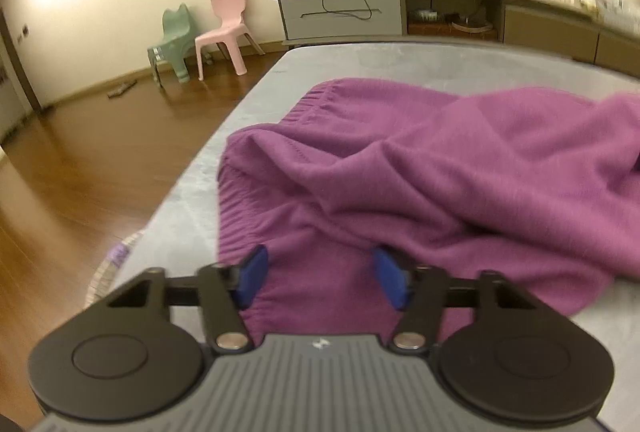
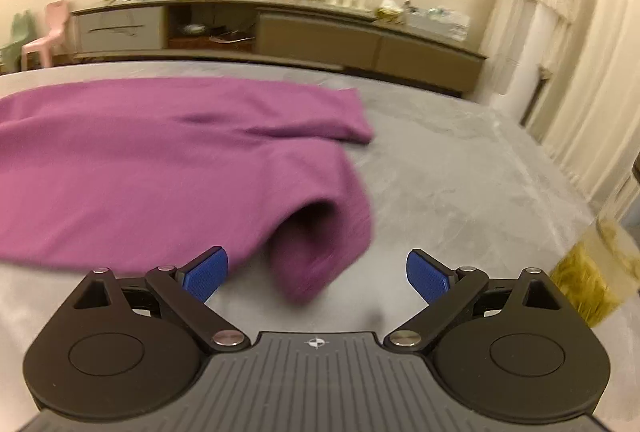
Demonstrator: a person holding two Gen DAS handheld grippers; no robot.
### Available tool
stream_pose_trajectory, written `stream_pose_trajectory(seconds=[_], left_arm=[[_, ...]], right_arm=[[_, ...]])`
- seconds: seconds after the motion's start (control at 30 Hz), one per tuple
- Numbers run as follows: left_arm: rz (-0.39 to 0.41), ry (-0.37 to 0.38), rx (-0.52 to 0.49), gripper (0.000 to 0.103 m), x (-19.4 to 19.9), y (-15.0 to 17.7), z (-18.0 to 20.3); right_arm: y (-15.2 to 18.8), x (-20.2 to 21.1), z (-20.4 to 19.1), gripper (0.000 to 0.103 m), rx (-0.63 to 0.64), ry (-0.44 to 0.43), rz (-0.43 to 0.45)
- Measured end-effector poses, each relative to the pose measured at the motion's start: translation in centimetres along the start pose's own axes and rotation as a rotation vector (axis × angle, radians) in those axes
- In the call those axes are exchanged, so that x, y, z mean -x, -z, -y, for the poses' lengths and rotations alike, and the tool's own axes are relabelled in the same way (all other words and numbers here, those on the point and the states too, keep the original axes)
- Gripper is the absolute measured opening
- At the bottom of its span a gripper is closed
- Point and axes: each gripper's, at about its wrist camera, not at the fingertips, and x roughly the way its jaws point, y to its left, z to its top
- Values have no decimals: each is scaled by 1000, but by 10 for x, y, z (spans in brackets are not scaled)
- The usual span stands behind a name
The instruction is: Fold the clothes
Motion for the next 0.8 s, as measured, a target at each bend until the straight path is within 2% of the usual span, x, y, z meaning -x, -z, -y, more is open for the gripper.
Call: stream_pose_trajectory(seconds=[0.03,0.07,0.1,0.13,0.2,0.23,0.3,0.4,0.43,0.47,0.53,0.57,0.63,0.67,0.7,0.73,0.77,0.8], left_arm=[[0,20,13,2,-1,-1,0],[0,25,24,0,-2,-2,0],[3,25,37,0,-2,-3,0],[7,27,53,0,-1,-5,-1],[61,26,106,0,13,-13,-12],[109,30,149,0,24,-20,-23],[221,22,281,0,57,-35,-58],[365,-15,451,0,101,-48,-108],[380,-30,458,0,107,-52,-117],[343,-31,421,0,99,-52,-112],[232,-13,327,0,73,-49,-92],[177,-3,280,0,60,-48,-82],[78,7,172,4,38,-43,-59],[42,3,102,8,30,-40,-45],[13,9,50,18,25,-36,-34],[-1,14,16,23,24,-32,-27],[-4,8,-6,30,25,-27,-22],[0,2,-15,49,27,-23,-19]], right_arm=[[-2,-6,2,89,-2,5,4],[-5,-7,3,78,-12,-20,-4],[-8,-8,5,48,-21,-44,-12],[-11,-10,6,26,-31,-69,-20],[-21,1,6,10,-18,-100,-12],[-31,25,13,8,-51,-149,31],[-50,72,27,7,-120,-250,118],[-62,133,72,6,-326,-460,254],[-64,150,87,6,-387,-512,289],[-64,145,88,7,-368,-413,259],[-58,109,78,14,-313,-192,116],[-52,90,68,15,-269,-140,47],[-39,53,49,27,-178,-39,-85],[-38,51,40,32,-127,-32,-88],[-36,49,31,45,-76,-26,-90],[-36,51,25,55,-43,-29,-81],[-35,53,23,59,-31,-35,-77],[-34,54,21,65,-18,-41,-73]])
